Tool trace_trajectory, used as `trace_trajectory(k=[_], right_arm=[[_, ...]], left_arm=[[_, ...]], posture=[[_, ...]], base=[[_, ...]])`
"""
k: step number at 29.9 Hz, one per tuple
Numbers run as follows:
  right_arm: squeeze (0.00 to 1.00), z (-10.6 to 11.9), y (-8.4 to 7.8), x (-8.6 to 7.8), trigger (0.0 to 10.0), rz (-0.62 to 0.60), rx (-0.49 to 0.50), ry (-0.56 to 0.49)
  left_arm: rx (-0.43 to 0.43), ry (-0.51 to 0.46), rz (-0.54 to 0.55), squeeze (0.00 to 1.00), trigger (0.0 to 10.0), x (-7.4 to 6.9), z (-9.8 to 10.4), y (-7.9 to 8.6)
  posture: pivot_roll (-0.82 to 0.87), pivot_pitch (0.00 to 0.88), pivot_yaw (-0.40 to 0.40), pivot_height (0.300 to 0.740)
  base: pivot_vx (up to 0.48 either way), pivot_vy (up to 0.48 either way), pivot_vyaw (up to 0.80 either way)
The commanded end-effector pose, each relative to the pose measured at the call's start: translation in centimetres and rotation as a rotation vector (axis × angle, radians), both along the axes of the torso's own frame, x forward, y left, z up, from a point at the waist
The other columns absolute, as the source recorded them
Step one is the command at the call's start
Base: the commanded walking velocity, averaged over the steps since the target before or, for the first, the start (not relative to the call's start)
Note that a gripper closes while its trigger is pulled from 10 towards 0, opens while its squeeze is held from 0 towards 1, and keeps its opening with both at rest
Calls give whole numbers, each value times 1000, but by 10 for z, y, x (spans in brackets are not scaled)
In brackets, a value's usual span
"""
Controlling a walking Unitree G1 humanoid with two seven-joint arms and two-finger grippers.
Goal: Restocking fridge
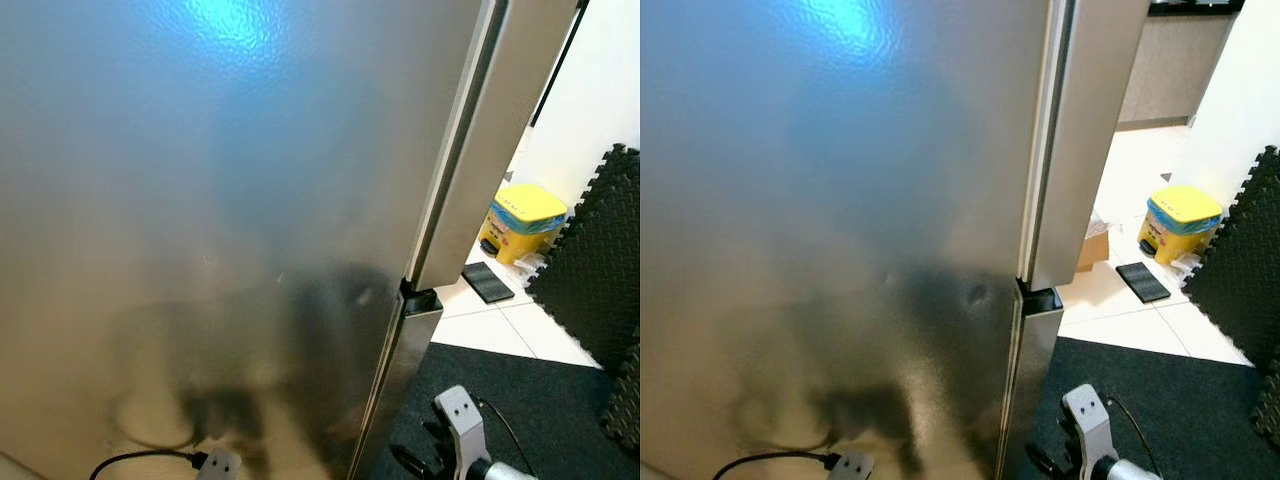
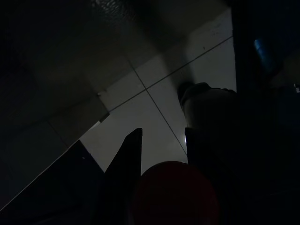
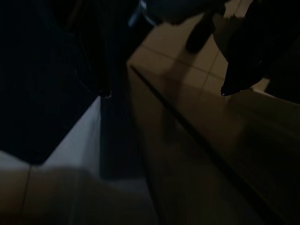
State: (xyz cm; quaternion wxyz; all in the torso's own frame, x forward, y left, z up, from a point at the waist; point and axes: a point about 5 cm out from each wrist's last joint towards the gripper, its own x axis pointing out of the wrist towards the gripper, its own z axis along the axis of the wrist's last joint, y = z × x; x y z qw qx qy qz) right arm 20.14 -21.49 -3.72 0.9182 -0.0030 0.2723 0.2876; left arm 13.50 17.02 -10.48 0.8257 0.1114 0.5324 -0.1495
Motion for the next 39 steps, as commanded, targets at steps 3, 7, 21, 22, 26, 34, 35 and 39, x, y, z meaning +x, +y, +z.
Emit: trace_trajectory(k=[3, 7, 21, 22, 26, 34, 35, 39], right_arm=[[0, 9, 3, 6, 10000, 39, 30, -59], [0, 25, 11, 16, 10000, 111, 44, -142], [0, 23, 5, 17, 10000, 60, -23, -115], [0, 19, 4, 15, 10000, 35, -49, -94], [0, 10, 3, 10, 10000, -11, -65, -54], [0, -3, 5, -1, 10000, -66, -91, 3], [0, -4, 4, -1, 10000, -73, -98, 7], [0, -6, 3, -2, 10000, -87, -120, 13]], left_arm=[[24, 43, -19, 0, 10000, -11, -3, 6], [20, 44, -22, 0, 10000, -11, -3, 5], [2, 53, -13, 0, 10000, -12, -4, 4], [4, 54, -19, 0, 10000, -12, -4, 4], [3, 52, -18, 0, 10000, -11, -4, 3], [8, 54, -27, 0, 10000, -11, -3, 4], [9, 54, -30, 0, 10000, -11, -3, 4], [14, 54, -38, 0, 10000, -10, -3, 5]], posture=[[-22, 0, 18, 740], [-27, 0, 18, 740], [-26, 0, 18, 740], [-26, 0, 18, 740], [-26, 0, 18, 740], [-25, 0, 26, 740], [-25, 0, 26, 740], [-29, 0, 26, 740]], base=[[0, 0, 0], [0, 0, 0], [0, 0, 0], [-240, 0, 0], [-247, 0, 0], [-275, 0, 0], [-296, 0, 0], [-301, 0, 0]])
